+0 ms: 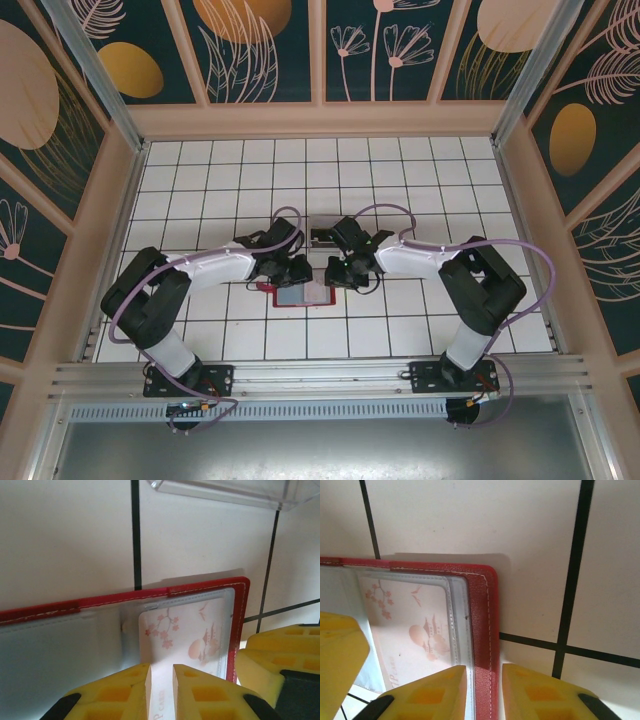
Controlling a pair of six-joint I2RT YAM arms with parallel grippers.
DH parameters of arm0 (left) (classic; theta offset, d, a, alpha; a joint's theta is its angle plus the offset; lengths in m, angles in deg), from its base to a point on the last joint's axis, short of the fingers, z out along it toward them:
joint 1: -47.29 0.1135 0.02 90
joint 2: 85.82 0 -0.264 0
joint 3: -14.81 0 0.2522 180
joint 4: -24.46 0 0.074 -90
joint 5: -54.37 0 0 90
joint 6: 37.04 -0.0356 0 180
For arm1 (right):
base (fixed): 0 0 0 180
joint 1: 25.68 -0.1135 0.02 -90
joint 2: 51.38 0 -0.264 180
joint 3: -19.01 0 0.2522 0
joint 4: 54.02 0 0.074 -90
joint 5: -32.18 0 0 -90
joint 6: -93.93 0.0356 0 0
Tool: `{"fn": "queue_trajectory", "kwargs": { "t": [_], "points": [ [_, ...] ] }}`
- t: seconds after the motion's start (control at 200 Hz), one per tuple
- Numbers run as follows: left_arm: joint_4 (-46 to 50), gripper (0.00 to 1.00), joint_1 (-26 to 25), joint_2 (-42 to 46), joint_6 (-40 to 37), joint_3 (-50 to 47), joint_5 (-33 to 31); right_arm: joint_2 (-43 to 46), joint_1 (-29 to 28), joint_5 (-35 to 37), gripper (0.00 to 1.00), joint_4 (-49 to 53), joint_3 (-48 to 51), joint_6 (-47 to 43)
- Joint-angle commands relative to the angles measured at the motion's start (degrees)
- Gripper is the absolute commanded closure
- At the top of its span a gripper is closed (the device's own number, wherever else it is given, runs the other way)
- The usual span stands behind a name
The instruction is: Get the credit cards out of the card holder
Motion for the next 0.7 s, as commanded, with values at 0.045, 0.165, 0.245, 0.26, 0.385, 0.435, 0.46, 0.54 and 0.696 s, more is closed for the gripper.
{"fn": "queue_trajectory", "kwargs": {
  "t": [0.045,0.165,0.245,0.26,0.385,0.435,0.46,0.54,0.696],
  "points": [
    [-2.96,0.8,1.27,2.26,1.41,-1.98,2.18,-0.75,-0.51,-1.35,0.69,-1.51,-1.82,0.5],
    [-3.84,0.8,1.98,2.91,1.51,-3.28,3.21,-2.89,-0.49,-1.67,0.67,-1.66,-1.91,0.33],
    [-4.52,0.8,2.22,3.11,1.67,-4.04,3.76,-4.07,-0.51,-1.0,0.67,-1.02,-2.14,0.16],
    [-4.67,0.8,2.26,3.18,1.68,-4.2,3.85,-4.23,-0.51,-0.82,0.67,-0.93,-2.1,0.09],
    [-5.67,0.8,2.5,3.19,1.95,-5.2,4.59,-5.3,-0.51,0.13,0.69,-0.07,-1.94,-0.29],
    [-6.1,0.8,2.52,3.08,2.03,-5.71,4.77,-5.44,-0.51,0.17,0.71,-0.03,-1.71,-0.41],
    [-6.3,0.8,2.63,3.05,2.08,-5.89,4.86,-5.57,-0.51,0.15,0.72,-0.03,-1.63,-0.4],
    [-6.65,0.8,2.72,2.85,2.16,-6.42,5.04,-5.84,-0.52,0.16,0.74,0.06,-1.4,-0.4],
    [-7.45,0.8,2.93,3.11,2.38,-7.39,4.94,-5.77,-0.51,0.18,0.76,0.15,-1.22,-0.38]
  ]
}}
